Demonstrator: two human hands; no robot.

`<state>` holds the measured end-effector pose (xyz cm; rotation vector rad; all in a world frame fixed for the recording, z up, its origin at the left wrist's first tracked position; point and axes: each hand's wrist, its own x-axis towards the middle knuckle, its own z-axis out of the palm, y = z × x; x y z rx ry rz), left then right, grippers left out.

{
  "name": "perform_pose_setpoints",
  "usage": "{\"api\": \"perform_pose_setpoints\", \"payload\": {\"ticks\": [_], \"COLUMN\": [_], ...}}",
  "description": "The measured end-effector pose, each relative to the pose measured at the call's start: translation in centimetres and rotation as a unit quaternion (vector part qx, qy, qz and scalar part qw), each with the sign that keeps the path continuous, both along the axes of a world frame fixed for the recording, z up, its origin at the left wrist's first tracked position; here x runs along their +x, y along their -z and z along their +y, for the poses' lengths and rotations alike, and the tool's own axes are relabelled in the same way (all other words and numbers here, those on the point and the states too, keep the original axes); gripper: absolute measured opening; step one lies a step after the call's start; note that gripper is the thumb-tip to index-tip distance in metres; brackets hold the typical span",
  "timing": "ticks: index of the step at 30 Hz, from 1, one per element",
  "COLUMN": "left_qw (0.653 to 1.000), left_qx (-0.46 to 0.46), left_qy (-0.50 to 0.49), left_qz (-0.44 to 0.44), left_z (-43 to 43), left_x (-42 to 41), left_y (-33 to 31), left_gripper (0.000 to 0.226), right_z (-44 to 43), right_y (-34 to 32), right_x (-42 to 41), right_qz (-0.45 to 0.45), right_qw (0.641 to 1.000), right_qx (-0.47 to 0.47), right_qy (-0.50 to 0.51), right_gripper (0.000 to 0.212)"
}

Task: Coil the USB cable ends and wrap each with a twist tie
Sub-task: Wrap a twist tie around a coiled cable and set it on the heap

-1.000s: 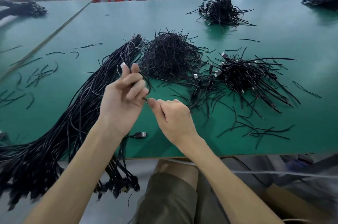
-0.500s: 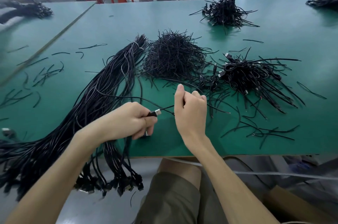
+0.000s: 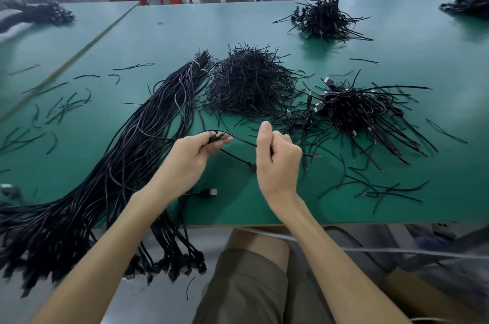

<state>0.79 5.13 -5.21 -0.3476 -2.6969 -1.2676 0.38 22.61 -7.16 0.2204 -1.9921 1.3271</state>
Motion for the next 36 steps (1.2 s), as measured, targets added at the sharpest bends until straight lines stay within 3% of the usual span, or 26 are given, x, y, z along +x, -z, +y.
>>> {"api": "perform_pose_setpoints", "payload": {"ticks": [10, 18, 20, 22, 25, 28, 31, 33, 36], "left_qw": [0.996, 0.981, 0.968, 0.922, 0.822, 0.724, 0.622, 0.603, 0.659], "left_qx": [-0.02, 0.108, 0.197, 0.347, 0.527, 0.645, 0.736, 0.747, 0.685], "left_qy": [0.089, 0.152, 0.134, 0.115, 0.097, 0.095, 0.106, 0.132, 0.185], "left_qz": [0.001, -0.054, -0.08, -0.129, -0.191, -0.226, -0.245, -0.248, -0.251], "left_z": [-0.9, -1.3, -0.9, 0.2, 1.7, 2.3, 1.8, 0.9, -1.1], "left_x": [0.6, 0.3, 0.2, 0.1, -0.2, -0.5, -0.2, 0.2, 1.0], "left_y": [0.7, 0.7, 0.9, 0.9, 0.1, -1.2, -2.7, -3.5, -4.6], "left_gripper": [0.034, 0.032, 0.035, 0.042, 0.05, 0.049, 0.033, 0.025, 0.036], "right_z": [0.6, 0.5, 0.3, -0.2, -0.9, -0.8, -0.8, -0.9, -0.6], "right_y": [0.0, 0.2, 0.1, -0.1, 0.0, 0.2, 0.4, 0.4, 0.3], "right_x": [0.0, 0.1, 0.2, 0.6, 0.9, 0.8, 0.8, 0.8, 0.6], "right_qz": [-0.086, -0.073, -0.04, 0.011, 0.053, 0.04, 0.016, 0.003, -0.035], "right_qw": [0.98, 0.986, 0.994, 0.995, 0.981, 0.978, 0.976, 0.976, 0.982], "right_qx": [-0.167, -0.128, -0.065, 0.036, 0.146, 0.17, 0.188, 0.192, 0.168], "right_qy": [-0.06, -0.078, -0.082, -0.09, -0.114, -0.115, -0.112, -0.098, -0.075], "right_gripper": [0.06, 0.06, 0.058, 0.051, 0.044, 0.046, 0.05, 0.053, 0.057]}}
